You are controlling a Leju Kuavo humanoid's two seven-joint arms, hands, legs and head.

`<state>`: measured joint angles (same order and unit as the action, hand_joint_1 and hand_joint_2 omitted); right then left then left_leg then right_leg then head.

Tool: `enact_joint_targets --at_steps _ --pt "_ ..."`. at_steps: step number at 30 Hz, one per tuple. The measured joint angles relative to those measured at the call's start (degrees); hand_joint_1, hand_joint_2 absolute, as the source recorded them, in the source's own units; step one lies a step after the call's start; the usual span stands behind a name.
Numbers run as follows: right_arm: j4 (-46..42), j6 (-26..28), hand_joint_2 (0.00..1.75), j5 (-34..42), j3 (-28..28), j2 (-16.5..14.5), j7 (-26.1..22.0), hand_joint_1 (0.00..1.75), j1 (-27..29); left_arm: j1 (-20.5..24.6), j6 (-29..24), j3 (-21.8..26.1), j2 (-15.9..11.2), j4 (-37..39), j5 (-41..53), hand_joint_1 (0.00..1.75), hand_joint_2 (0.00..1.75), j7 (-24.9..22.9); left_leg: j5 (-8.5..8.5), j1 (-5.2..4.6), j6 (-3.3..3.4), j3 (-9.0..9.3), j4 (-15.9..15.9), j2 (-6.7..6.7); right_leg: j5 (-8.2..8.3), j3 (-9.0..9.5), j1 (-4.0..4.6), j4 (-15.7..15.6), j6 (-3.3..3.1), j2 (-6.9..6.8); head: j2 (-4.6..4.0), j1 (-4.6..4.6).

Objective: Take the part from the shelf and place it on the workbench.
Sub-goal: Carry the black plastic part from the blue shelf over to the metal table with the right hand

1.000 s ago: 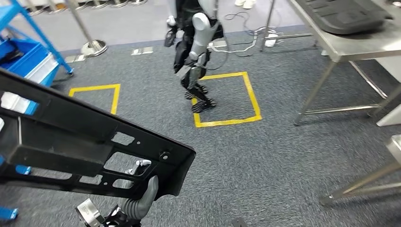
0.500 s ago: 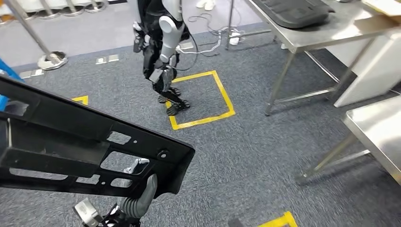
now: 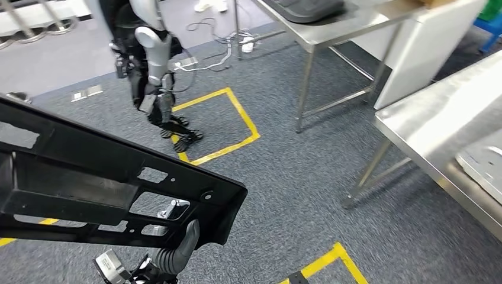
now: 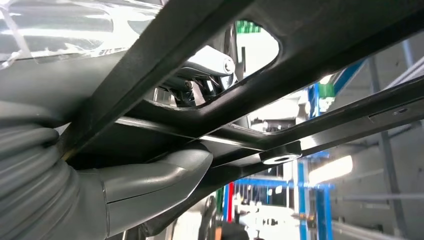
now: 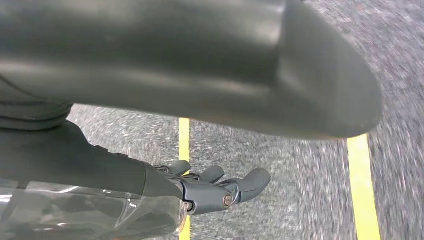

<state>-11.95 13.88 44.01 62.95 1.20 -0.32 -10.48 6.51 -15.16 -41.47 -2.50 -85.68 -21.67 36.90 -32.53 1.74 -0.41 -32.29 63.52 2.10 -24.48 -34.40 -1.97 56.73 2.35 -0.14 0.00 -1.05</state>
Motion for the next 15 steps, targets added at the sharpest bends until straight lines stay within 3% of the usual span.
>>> enact_joint_targets --at_steps 2,3,4,5,7,8,9,11,13,15 --pt "0.0 0.0 0.0 1.2 -0.3 0.0 -1.3 0.0 0.3 -0.2 0.0 0.0 0.0 0.2 -0.1 1.75 1.75 0.2 -3.07 -0.16 0.24 -3.39 7.5 -1.24 0.21 -0.32 0.18 0.0 -0.31 1.58 0.0 0.09" --pt "0.0 0.0 0.0 1.7 -0.4 0.0 -1.9 0.0 0.5 -0.3 0.1 0.0 0.0 0.3 -0.3 1.75 1.75 0.3 -3.1 -0.22 0.41 -4.01 8.8 -1.45 0.29 -0.42 0.26 0.0 -0.38 2.44 0.0 0.12" --pt "0.0 0.0 0.0 2.0 -0.6 0.0 -2.3 0.0 0.8 -0.4 0.2 0.0 0.0 0.5 -0.4 1.75 1.75 0.4 -1.98 -0.26 0.62 -3.47 7.6 -1.6 0.38 -0.46 0.27 0.0 -0.38 3.32 0.0 0.14" --pt "0.0 0.0 0.0 2.1 -0.8 0.0 -2.5 0.0 1.0 -0.4 0.3 0.0 0.0 0.6 -0.5 1.75 1.75 0.5 -0.06 -0.28 0.85 -1.92 4.2 -1.96 0.49 -0.47 0.27 0.0 -0.31 4.18 0.0 0.15" --pt "0.0 0.0 0.0 2.2 -1.0 0.0 -2.6 0.0 1.2 -0.3 0.6 -0.1 0.1 0.9 -0.6 1.75 1.75 0.6 3.45 -0.22 1.26 1.76 -4.0 -4.37 0.78 -0.62 0.24 0.1 0.08 5.84 0.0 0.17" --pt "0.0 0.0 0.0 2.2 -1.2 0.0 -2.6 0.0 1.2 -0.1 0.7 -0.1 0.1 1.1 -0.6 1.75 1.75 0.6 4.32 -0.26 1.31 2.84 -6.6 -5.4 0.99 -0.8 0.22 0.0 0.4 6.52 0.0 0.18" --pt "0.0 0.0 0.0 2.1 -1.3 0.1 -2.6 0.0 1.3 0.0 0.8 -0.2 0.3 1.2 -0.6 1.75 1.75 0.7 4.56 -0.38 1.35 3.22 -7.7 -6.11 1.24 -0.99 0.2 -0.1 0.79 7.09 0.0 0.18" --pt "0.0 0.0 0.0 2.1 -1.5 0.4 -2.4 0.0 1.8 0.2 0.9 -0.2 0.7 1.5 -0.6 1.75 1.75 0.7 4.94 -0.58 1.71 3.14 -8.0 -5.39 1.81 -1.22 0.02 -0.6 1.72 8.0 0.0 0.18" --pt "0.0 0.0 0.0 2.0 -1.5 0.7 -2.3 0.0 2.2 0.4 1.0 -0.2 1.2 1.7 -0.6 1.75 1.75 0.7 5.65 -0.5 2.58 3.2 -8.6 -4.23 0.98 -1.91 0.08 0.5 2.27 6.18 0.0 0.02" --pt "0.0 0.0 0.0 2.2 -1.6 0.9 -2.2 0.0 2.3 0.6 1.2 -0.2 1.6 2.0 -0.7 1.75 1.75 0.7 6.08 -0.6 3.18 3.15 -8.9 -2.71 -2.45 -4.41 0.34 6.0 2.39 2.7 0.0 -0.28"
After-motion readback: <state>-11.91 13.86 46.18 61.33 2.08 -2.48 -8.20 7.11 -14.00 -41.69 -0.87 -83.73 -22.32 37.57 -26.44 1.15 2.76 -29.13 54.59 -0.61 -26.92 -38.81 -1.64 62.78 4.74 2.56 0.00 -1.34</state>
